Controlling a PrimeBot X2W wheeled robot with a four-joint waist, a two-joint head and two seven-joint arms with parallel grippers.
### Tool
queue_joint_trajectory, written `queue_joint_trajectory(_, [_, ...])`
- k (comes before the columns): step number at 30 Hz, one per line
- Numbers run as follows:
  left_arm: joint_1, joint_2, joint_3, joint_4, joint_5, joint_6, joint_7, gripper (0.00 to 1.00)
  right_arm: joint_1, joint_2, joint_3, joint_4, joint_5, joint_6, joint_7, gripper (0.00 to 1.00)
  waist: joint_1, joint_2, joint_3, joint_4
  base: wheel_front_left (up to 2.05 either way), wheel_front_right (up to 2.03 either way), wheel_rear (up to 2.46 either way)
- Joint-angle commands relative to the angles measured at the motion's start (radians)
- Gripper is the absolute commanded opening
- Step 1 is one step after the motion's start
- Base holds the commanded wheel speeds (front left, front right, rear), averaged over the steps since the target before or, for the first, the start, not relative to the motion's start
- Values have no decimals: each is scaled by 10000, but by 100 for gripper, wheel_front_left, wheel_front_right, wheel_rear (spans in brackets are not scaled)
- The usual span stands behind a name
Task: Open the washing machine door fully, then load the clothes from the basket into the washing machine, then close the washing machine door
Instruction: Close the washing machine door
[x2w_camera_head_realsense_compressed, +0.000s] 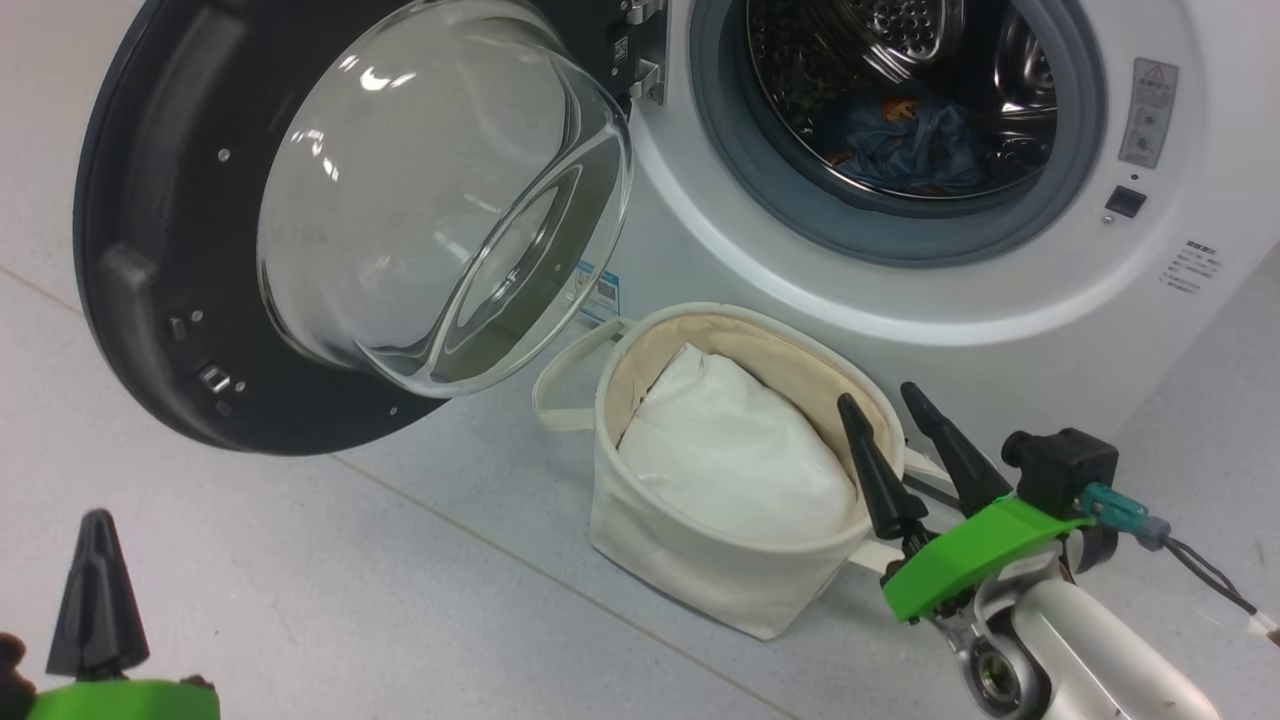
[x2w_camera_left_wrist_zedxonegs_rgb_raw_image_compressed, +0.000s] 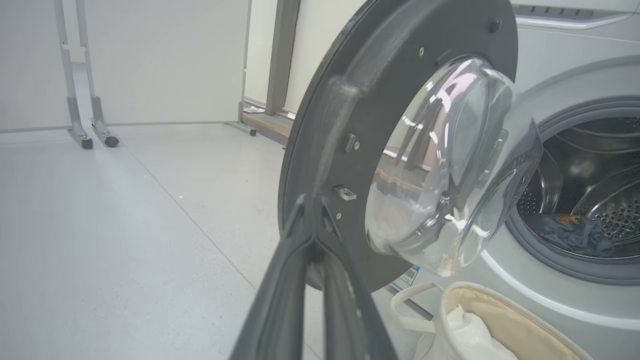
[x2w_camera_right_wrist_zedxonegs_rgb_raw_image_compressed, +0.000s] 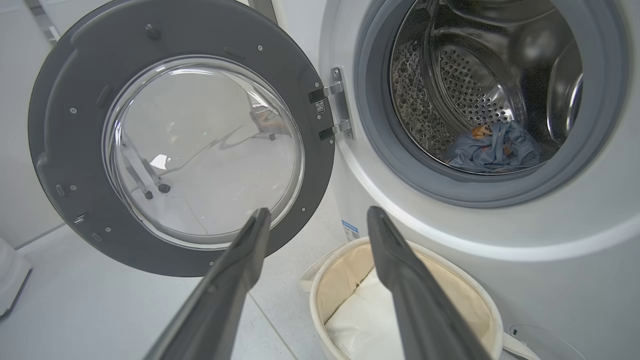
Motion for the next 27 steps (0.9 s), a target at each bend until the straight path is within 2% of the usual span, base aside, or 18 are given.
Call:
queue_joint_trajectory(1, [-486, 267, 337, -549, -158, -77, -120, 0, -167, -109, -25, -267, 15, 6, -78, 100, -1, -1, -23, -12, 0, 0, 0])
queue_joint_trajectory(5, [-1011, 490, 236, -950, -958, -186, 276, 0, -89, -115, -124, -275, -9, 6, -78, 100, -1, -1, -83, -40, 0, 0, 0])
queue_joint_trajectory(12, [-2310, 1218, 599, -1872, -2717, -237, 1666, 0, 135, -109, -378, -347, -85, 6, -78, 100, -1, -1, -209, -126, 0, 0, 0])
queue_joint_trajectory(16, [-2931, 1526, 783, -1821, -3164, -173, 2186, 0, 271, -132, -498, -378, -128, 6, -78, 100, -1, -1, -250, -169, 0, 0, 0])
queue_joint_trajectory(20, [-4171, 1662, 1266, -857, -4384, 198, 3138, 0, 510, -172, -719, -448, -209, 6, -78, 100, -1, -1, -327, -245, 0, 0, 0])
queue_joint_trajectory(27, [-5807, 2039, 2075, 1759, -5805, 972, 4354, 0, 989, -238, -1054, -550, -358, 6, -78, 100, -1, -1, -516, -449, 0, 0, 0])
